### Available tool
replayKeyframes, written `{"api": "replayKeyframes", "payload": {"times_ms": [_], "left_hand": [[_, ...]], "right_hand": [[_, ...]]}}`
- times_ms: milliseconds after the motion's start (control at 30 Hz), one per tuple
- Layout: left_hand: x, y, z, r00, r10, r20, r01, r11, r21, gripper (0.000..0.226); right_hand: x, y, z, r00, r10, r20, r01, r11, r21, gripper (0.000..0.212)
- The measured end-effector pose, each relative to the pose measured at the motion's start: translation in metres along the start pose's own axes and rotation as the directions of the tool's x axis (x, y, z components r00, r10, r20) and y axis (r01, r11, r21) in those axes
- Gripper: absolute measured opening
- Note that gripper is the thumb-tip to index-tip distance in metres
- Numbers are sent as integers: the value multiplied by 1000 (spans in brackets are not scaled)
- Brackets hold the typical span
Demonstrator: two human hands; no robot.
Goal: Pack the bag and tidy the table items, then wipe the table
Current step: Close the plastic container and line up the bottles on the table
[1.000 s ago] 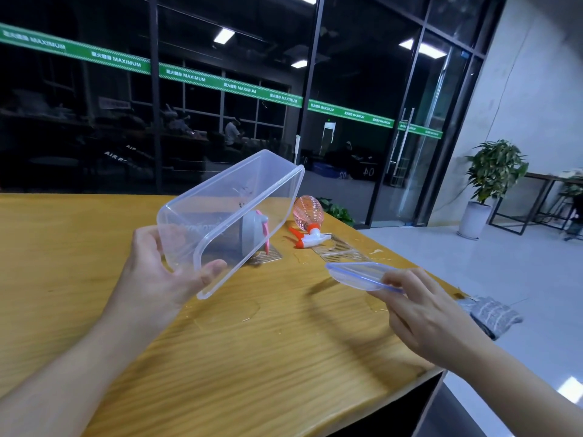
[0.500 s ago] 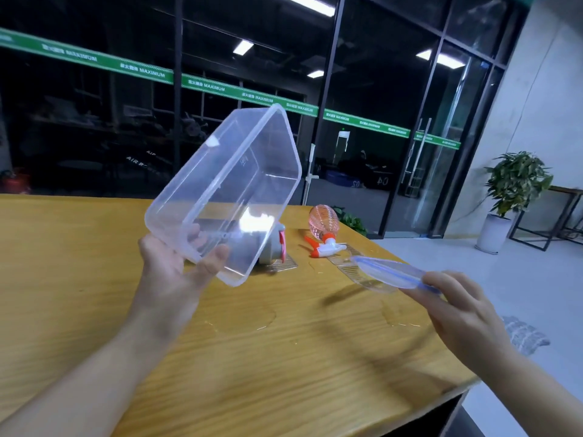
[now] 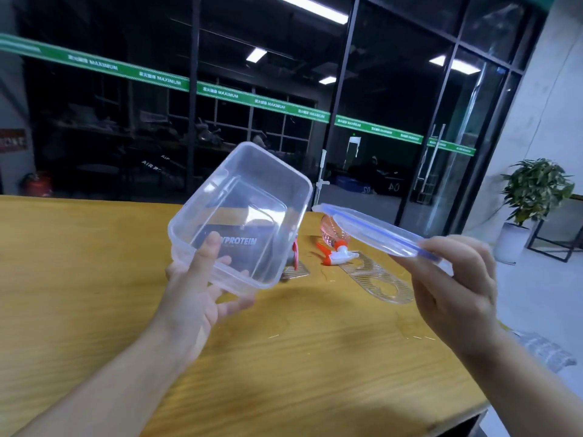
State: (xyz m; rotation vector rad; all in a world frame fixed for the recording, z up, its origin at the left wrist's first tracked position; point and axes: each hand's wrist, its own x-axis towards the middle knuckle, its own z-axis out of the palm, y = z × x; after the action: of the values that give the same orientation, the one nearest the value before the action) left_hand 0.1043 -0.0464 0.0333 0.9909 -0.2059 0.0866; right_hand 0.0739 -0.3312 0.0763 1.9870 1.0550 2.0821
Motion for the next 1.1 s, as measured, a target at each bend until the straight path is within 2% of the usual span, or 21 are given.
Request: {"api": "replayKeyframes", "payload": {"times_ms": [133,233,333,533,667,800,933,1100], "left_hand": [[-2,-2,0,998,4,-55,1,997,77,93],[-3,-1,-2,992,41,-120,-26,992,121,86],[-4,0,-1,991,5,-135,14,990,138,80],[-6,2,3,988,-30,-148,55,984,172,83],[-2,5,-2,985,-33,-166,63,982,181,78],[-2,8,-2,987,-36,-157,65,980,186,70],[-2,5,-4,989,-64,-135,91,975,204,74],[-1,7,-6,991,-68,-114,96,961,259,70]], "right_hand": [[28,-23,27,988,34,-151,-27,998,48,22],[41,-37,48,972,72,-223,-54,995,84,26],[50,-50,62,960,124,-249,-97,988,116,26],[38,-84,92,980,107,-165,-69,972,226,24],[26,-88,99,991,83,-109,-51,962,269,15],[22,-93,99,990,121,-70,-94,946,310,20],[22,-100,97,991,128,-48,-104,934,342,30],[23,-101,95,992,115,-55,-89,935,342,19]]}}
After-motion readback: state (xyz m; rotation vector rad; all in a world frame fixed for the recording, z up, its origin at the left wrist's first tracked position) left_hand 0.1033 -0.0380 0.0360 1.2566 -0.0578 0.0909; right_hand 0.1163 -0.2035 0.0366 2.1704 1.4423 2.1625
